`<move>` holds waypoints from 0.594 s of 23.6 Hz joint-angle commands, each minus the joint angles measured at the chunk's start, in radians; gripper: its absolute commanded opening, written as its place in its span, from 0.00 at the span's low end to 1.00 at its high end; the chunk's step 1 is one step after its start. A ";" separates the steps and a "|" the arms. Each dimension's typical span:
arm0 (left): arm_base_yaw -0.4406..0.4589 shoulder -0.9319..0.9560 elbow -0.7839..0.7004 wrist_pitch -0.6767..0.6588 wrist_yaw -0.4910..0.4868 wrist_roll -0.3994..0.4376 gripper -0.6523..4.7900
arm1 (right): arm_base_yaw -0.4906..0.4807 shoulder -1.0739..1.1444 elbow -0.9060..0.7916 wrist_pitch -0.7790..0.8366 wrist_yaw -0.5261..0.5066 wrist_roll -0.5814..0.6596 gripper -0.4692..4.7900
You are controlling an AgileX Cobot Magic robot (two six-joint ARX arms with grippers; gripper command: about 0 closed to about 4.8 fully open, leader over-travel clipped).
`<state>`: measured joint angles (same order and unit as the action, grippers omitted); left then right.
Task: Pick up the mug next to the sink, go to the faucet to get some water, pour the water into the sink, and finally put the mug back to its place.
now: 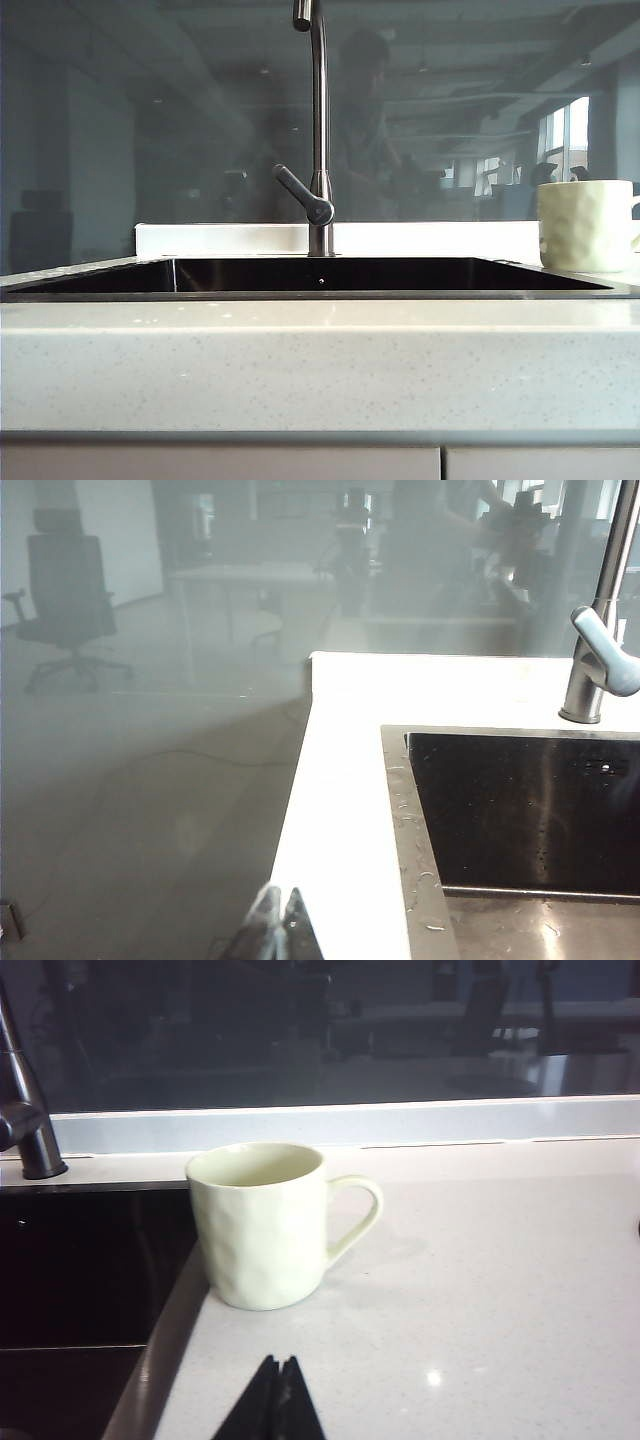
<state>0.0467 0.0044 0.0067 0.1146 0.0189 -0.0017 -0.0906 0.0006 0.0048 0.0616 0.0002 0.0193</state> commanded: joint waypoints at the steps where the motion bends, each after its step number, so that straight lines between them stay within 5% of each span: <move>1: 0.002 0.000 0.003 0.010 0.004 -0.007 0.11 | 0.037 -0.002 -0.004 0.024 0.005 0.007 0.07; 14: 0.002 0.000 0.003 0.010 0.004 -0.007 0.11 | 0.079 -0.002 -0.003 0.014 0.010 0.007 0.07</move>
<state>0.0467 0.0036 0.0067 0.1146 0.0189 -0.0017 -0.0124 0.0006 0.0048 0.0612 0.0044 0.0223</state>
